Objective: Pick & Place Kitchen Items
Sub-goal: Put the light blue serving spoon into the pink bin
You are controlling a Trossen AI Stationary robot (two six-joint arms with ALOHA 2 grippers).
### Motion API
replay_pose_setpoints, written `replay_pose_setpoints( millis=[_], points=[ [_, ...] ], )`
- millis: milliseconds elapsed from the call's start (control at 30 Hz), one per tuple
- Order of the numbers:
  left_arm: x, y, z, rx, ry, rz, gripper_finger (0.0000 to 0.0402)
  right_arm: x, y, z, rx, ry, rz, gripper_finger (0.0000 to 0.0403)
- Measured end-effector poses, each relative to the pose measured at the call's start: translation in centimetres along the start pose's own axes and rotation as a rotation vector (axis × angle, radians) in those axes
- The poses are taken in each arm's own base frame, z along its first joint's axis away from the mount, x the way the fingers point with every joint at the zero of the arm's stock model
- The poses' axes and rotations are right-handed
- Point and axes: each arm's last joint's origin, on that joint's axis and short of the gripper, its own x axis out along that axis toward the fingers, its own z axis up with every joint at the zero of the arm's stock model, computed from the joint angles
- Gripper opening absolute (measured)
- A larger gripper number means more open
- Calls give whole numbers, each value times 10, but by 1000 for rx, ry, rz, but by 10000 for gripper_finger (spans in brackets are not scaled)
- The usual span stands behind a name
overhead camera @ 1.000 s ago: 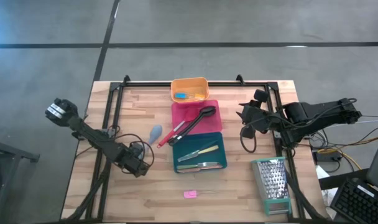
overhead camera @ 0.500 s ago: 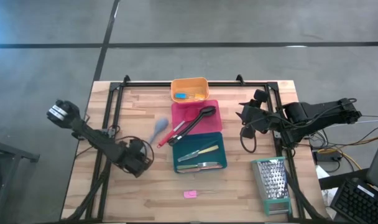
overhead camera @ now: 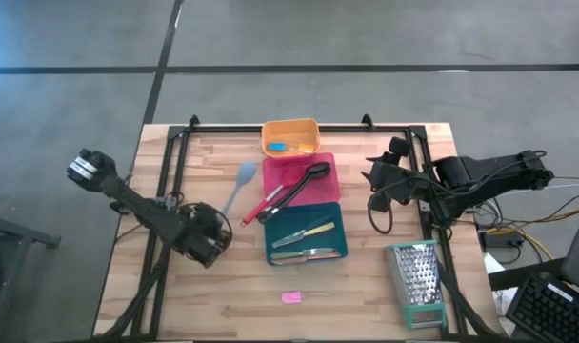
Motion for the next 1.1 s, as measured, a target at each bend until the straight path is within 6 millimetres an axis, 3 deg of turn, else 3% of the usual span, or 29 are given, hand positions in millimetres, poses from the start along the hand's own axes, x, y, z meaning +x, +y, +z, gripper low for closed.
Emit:
replay_pose_setpoints(
  millis=[167, 333, 567, 700, 900, 1100],
  points=[
    [-12, -2, 9, 33, -17, -25, 89, 0, 0, 0, 0, 0, 0, 149],
    [-39, -3, 28, 106, -12, 0, 89, 0, 0, 0, 0, 0, 0, 131],
    [-86, -11, 72, 169, 32, -7, 89, 0, 0, 0, 0, -1, 0, 113],
    [-100, -23, 104, 225, 89, -69, 89, 0, 0, 1, -1, -5, 0, 104],
    [-100, -35, 161, 281, 182, -125, 89, 0, 0, 1, -4, -5, 0, 89],
    [-79, -47, 208, 302, 316, -194, 89, 0, 0, 1, -19, -5, 0, 82]
  ],
)
